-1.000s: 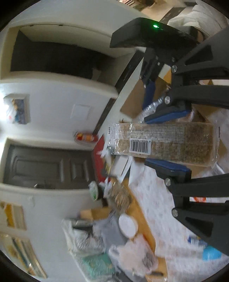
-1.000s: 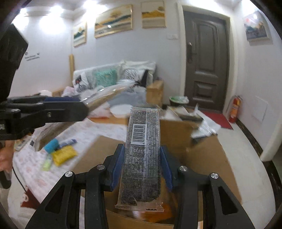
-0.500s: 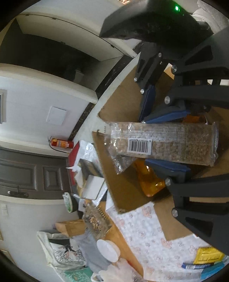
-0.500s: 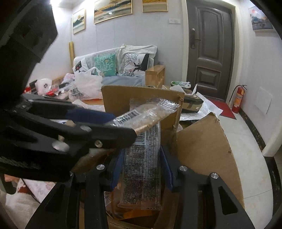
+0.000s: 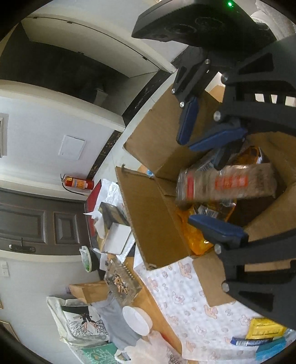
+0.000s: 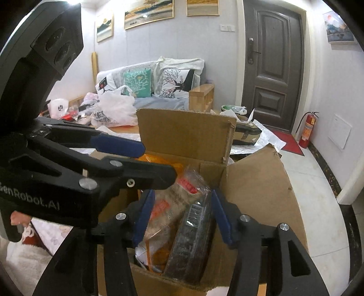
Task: Organize snacks
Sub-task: 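Open both grippers to drop the two packs into the box, then grasp the orange-labelled sachet with the right gripper while the left grasps the yellow pack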
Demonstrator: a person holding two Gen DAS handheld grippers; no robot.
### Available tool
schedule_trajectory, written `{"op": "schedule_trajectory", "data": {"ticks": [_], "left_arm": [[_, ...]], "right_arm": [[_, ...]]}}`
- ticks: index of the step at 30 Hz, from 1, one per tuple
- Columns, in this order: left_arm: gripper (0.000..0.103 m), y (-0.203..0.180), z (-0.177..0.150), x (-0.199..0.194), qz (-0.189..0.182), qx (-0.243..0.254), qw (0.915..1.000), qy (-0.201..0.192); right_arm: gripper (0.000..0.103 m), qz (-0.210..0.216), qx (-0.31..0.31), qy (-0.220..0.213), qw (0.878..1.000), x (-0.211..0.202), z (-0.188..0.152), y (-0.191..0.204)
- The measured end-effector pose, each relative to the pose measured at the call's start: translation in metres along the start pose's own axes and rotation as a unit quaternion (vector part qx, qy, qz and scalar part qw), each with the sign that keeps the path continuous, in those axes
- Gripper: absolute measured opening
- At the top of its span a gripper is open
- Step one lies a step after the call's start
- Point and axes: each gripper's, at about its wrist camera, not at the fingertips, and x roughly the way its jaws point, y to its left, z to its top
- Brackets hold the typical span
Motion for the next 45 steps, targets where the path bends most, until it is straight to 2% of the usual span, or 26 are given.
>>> {"op": "schedule_trajectory", "data": {"ticks": [6,11,18,20,27,32,37,42,45], "left_arm": [[0.055,0.009,-0.002,-0.017,-0.001,-0.009,0.9998,-0.017],[0.057,0.026,-0.017,-0.054,0.016,-0.012,0.9992,-0.034],[0.06,0.072,-0.052,-0.107,0.066,-0.029,0.9961,-0.05],[0.063,0.087,-0.064,-0.122,0.078,-0.033,0.995,-0.054],[0.064,0.143,-0.116,-0.156,0.116,-0.059,0.99,-0.055],[0.064,0.179,-0.154,-0.157,0.12,-0.08,0.9886,-0.044],[0.064,0.211,-0.181,-0.141,0.112,-0.104,0.9879,-0.024],[0.064,0.236,-0.2,-0.113,0.089,-0.123,0.9884,-0.002],[0.064,0.241,-0.206,-0.102,0.083,-0.12,0.9892,0.003]], "right_arm": [[0.053,-0.001,0.002,-0.005,1.0,-0.013,0.001,0.005],[0.053,0.011,-0.003,-0.01,1.0,-0.021,0.007,0.023],[0.053,0.059,-0.028,-0.021,0.998,-0.025,0.021,0.08],[0.053,0.074,-0.039,-0.021,0.996,-0.025,0.023,0.1],[0.053,0.117,-0.083,0.005,0.99,-0.007,0.023,0.176],[0.053,0.132,-0.102,0.034,0.985,0.018,0.02,0.219],[0.053,0.135,-0.108,0.064,0.983,0.048,0.011,0.247],[0.053,0.117,-0.077,0.098,0.985,0.084,-0.003,0.251],[0.053,0.085,-0.056,0.111,0.989,0.105,-0.011,0.24]]}}
